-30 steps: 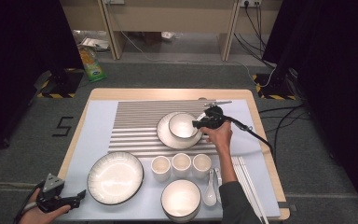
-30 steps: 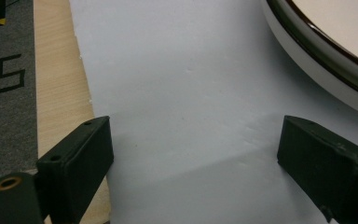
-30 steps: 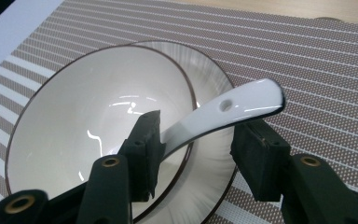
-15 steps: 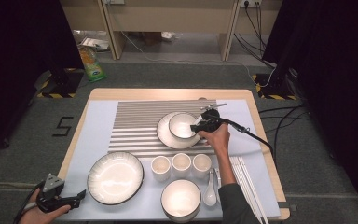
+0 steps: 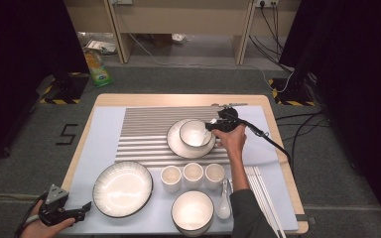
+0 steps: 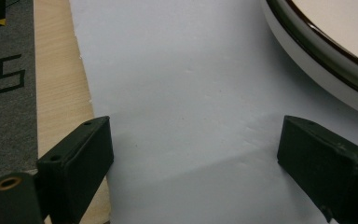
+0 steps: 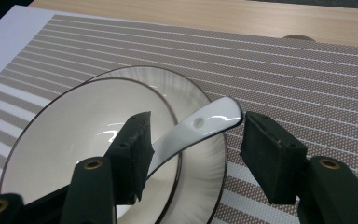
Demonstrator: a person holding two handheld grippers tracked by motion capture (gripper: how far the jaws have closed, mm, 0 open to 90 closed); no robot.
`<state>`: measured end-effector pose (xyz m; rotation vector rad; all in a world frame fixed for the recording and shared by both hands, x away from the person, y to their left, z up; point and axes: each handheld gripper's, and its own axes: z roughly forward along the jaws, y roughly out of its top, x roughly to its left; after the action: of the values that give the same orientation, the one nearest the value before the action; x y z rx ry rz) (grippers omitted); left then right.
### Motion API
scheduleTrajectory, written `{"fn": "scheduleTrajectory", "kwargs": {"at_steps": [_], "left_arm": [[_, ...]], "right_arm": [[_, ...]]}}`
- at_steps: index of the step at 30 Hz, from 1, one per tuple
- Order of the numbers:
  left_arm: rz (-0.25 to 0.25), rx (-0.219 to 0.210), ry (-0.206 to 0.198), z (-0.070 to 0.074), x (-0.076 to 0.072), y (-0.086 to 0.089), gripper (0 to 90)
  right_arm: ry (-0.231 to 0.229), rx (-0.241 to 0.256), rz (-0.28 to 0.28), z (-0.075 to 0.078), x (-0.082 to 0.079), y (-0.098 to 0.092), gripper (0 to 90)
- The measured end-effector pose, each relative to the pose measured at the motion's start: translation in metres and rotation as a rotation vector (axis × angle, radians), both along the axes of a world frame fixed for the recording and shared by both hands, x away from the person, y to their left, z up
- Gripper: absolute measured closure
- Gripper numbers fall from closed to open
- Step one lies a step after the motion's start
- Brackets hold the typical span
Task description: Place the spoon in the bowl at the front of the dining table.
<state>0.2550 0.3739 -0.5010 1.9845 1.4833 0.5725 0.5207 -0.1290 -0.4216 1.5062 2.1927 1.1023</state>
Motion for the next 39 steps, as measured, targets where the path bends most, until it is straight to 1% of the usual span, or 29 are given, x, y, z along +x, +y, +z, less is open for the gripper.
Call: {"fn": "scheduleTrajectory", "kwargs": {"at_steps": [6, 10, 14, 16, 21, 24, 26, 30, 32, 36, 38, 39], "left_arm": [[0.0, -0.001, -0.001, 0.0, 0.0, 0.0, 9.4], [0.0, -0.002, -0.001, 0.0, 0.0, 0.0, 9.4], [0.001, -0.003, -0.002, 0.0, 0.0, 0.0, 9.5], [0.001, -0.003, -0.002, 0.0, 0.0, 0.0, 9.5], [0.002, -0.003, -0.003, 0.0, 0.0, 0.0, 9.5], [0.002, -0.003, -0.004, 0.0, 0.0, 0.0, 9.5], [0.002, -0.002, -0.003, 0.0, 0.0, 0.0, 9.5], [0.003, -0.002, -0.003, 0.0, 0.0, 0.0, 9.4], [0.003, -0.001, -0.002, 0.0, 0.0, 0.0, 9.5], [0.003, -0.002, -0.003, 0.0, 0.0, 0.0, 9.5], [0.003, -0.002, -0.002, 0.0, 0.0, 0.0, 9.5], [0.003, -0.003, -0.003, 0.0, 0.0, 0.0, 9.5]], "right_arm": [[-0.012, 0.019, -0.041, -0.001, 0.007, 0.002, 42.5], [-0.005, -0.003, -0.054, -0.003, 0.01, 0.002, 42.4], [-0.006, -0.007, -0.048, -0.002, 0.009, 0.001, 44.7], [-0.01, -0.015, -0.036, -0.001, 0.008, -0.001, 46.3], [-0.008, -0.045, 0.021, 0.002, 0.001, -0.007, 50.3], [0.003, -0.032, 0.049, 0.002, -0.004, -0.01, 50.3], [0.012, -0.031, 0.083, 0.001, -0.008, -0.012, 50.3], [0.022, -0.028, 0.133, 0.0, -0.014, -0.014, 49.4], [0.023, -0.023, 0.154, 0.0, -0.015, -0.014, 46.5], [0.041, -0.011, 0.197, -0.002, -0.018, -0.012, 44.8], [0.045, -0.006, 0.213, -0.003, -0.019, -0.011, 44.9], [0.047, -0.011, 0.219, -0.004, -0.02, -0.01, 45.5]]}}
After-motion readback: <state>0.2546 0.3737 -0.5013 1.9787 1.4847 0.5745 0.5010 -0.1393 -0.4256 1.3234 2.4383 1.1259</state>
